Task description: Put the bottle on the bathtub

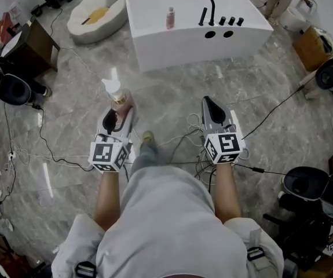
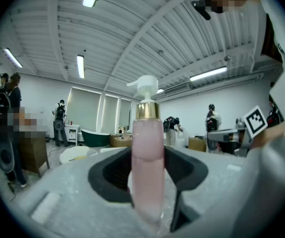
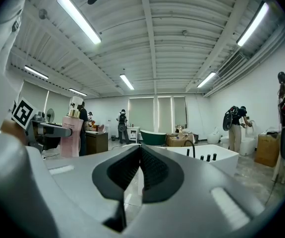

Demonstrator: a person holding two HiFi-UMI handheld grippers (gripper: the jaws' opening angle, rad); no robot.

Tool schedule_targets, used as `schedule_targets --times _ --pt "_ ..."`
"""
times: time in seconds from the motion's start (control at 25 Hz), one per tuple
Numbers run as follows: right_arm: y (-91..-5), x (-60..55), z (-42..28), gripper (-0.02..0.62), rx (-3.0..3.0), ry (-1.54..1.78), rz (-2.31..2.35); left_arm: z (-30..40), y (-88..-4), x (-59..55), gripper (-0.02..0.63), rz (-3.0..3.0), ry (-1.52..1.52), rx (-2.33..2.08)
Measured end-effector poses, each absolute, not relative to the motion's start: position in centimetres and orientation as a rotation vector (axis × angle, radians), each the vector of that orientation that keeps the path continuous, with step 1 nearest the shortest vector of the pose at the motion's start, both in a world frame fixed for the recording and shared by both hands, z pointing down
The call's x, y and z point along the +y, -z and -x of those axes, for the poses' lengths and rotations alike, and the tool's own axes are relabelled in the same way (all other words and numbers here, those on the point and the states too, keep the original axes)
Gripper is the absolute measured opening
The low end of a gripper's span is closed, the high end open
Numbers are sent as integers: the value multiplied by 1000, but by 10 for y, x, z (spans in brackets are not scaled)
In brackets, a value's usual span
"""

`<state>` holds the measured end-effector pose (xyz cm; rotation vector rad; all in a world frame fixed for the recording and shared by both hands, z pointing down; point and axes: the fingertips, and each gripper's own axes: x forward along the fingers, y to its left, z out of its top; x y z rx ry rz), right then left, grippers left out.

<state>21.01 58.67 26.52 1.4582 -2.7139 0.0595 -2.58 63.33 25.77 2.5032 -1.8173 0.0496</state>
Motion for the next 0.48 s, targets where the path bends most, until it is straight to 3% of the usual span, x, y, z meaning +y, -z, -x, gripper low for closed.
schedule_targets --times 0.48 --pt "-285 589 -239 3 -2728 -124 -1492 -10 -266 623 201 -2550 -87 -1757"
